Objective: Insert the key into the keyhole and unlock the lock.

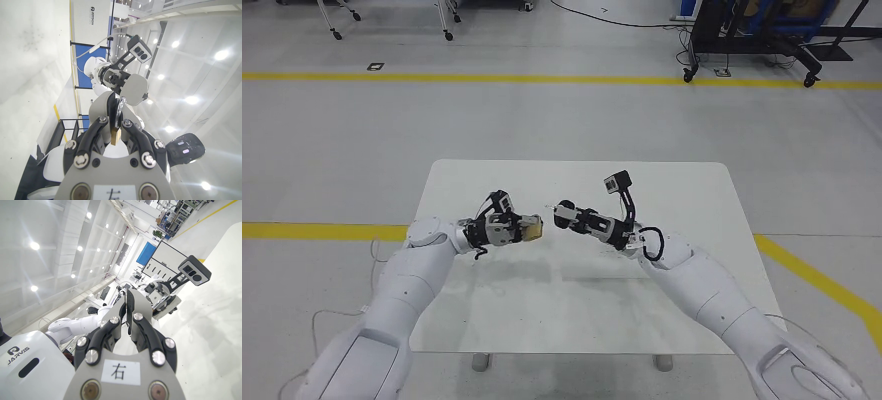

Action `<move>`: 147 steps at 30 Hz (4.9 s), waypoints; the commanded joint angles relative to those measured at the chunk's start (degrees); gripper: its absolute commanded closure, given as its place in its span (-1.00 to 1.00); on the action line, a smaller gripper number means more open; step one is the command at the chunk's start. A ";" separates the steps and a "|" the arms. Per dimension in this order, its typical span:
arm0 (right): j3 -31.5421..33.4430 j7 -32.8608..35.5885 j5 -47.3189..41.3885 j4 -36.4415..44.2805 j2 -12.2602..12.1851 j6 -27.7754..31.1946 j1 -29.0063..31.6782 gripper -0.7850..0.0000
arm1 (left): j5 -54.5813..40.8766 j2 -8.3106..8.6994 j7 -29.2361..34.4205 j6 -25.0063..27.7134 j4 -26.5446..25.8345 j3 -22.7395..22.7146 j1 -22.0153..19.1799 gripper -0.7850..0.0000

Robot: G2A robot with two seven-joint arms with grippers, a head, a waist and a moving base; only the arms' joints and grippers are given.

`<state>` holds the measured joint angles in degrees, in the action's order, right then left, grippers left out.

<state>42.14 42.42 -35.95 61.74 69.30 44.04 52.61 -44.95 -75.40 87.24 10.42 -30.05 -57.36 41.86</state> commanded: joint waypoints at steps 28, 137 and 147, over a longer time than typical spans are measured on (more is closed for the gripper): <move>2.93 -16.39 11.89 6.96 -0.30 -8.63 4.76 1.00 | 8.32 1.03 -29.19 -11.13 -12.54 -1.13 2.24 1.00; 5.86 -53.97 35.55 7.67 16.19 -26.88 14.68 1.00 | 19.68 2.47 -46.69 -9.73 -29.38 -8.03 11.16 1.00; 6.21 -56.92 38.32 7.47 17.06 -26.90 15.02 1.00 | 19.17 2.30 -46.47 -10.31 -29.08 -7.98 11.07 1.00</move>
<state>48.35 -14.28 2.15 69.25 86.30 17.29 67.64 -25.78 -73.09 40.86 0.05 -59.15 -65.34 52.93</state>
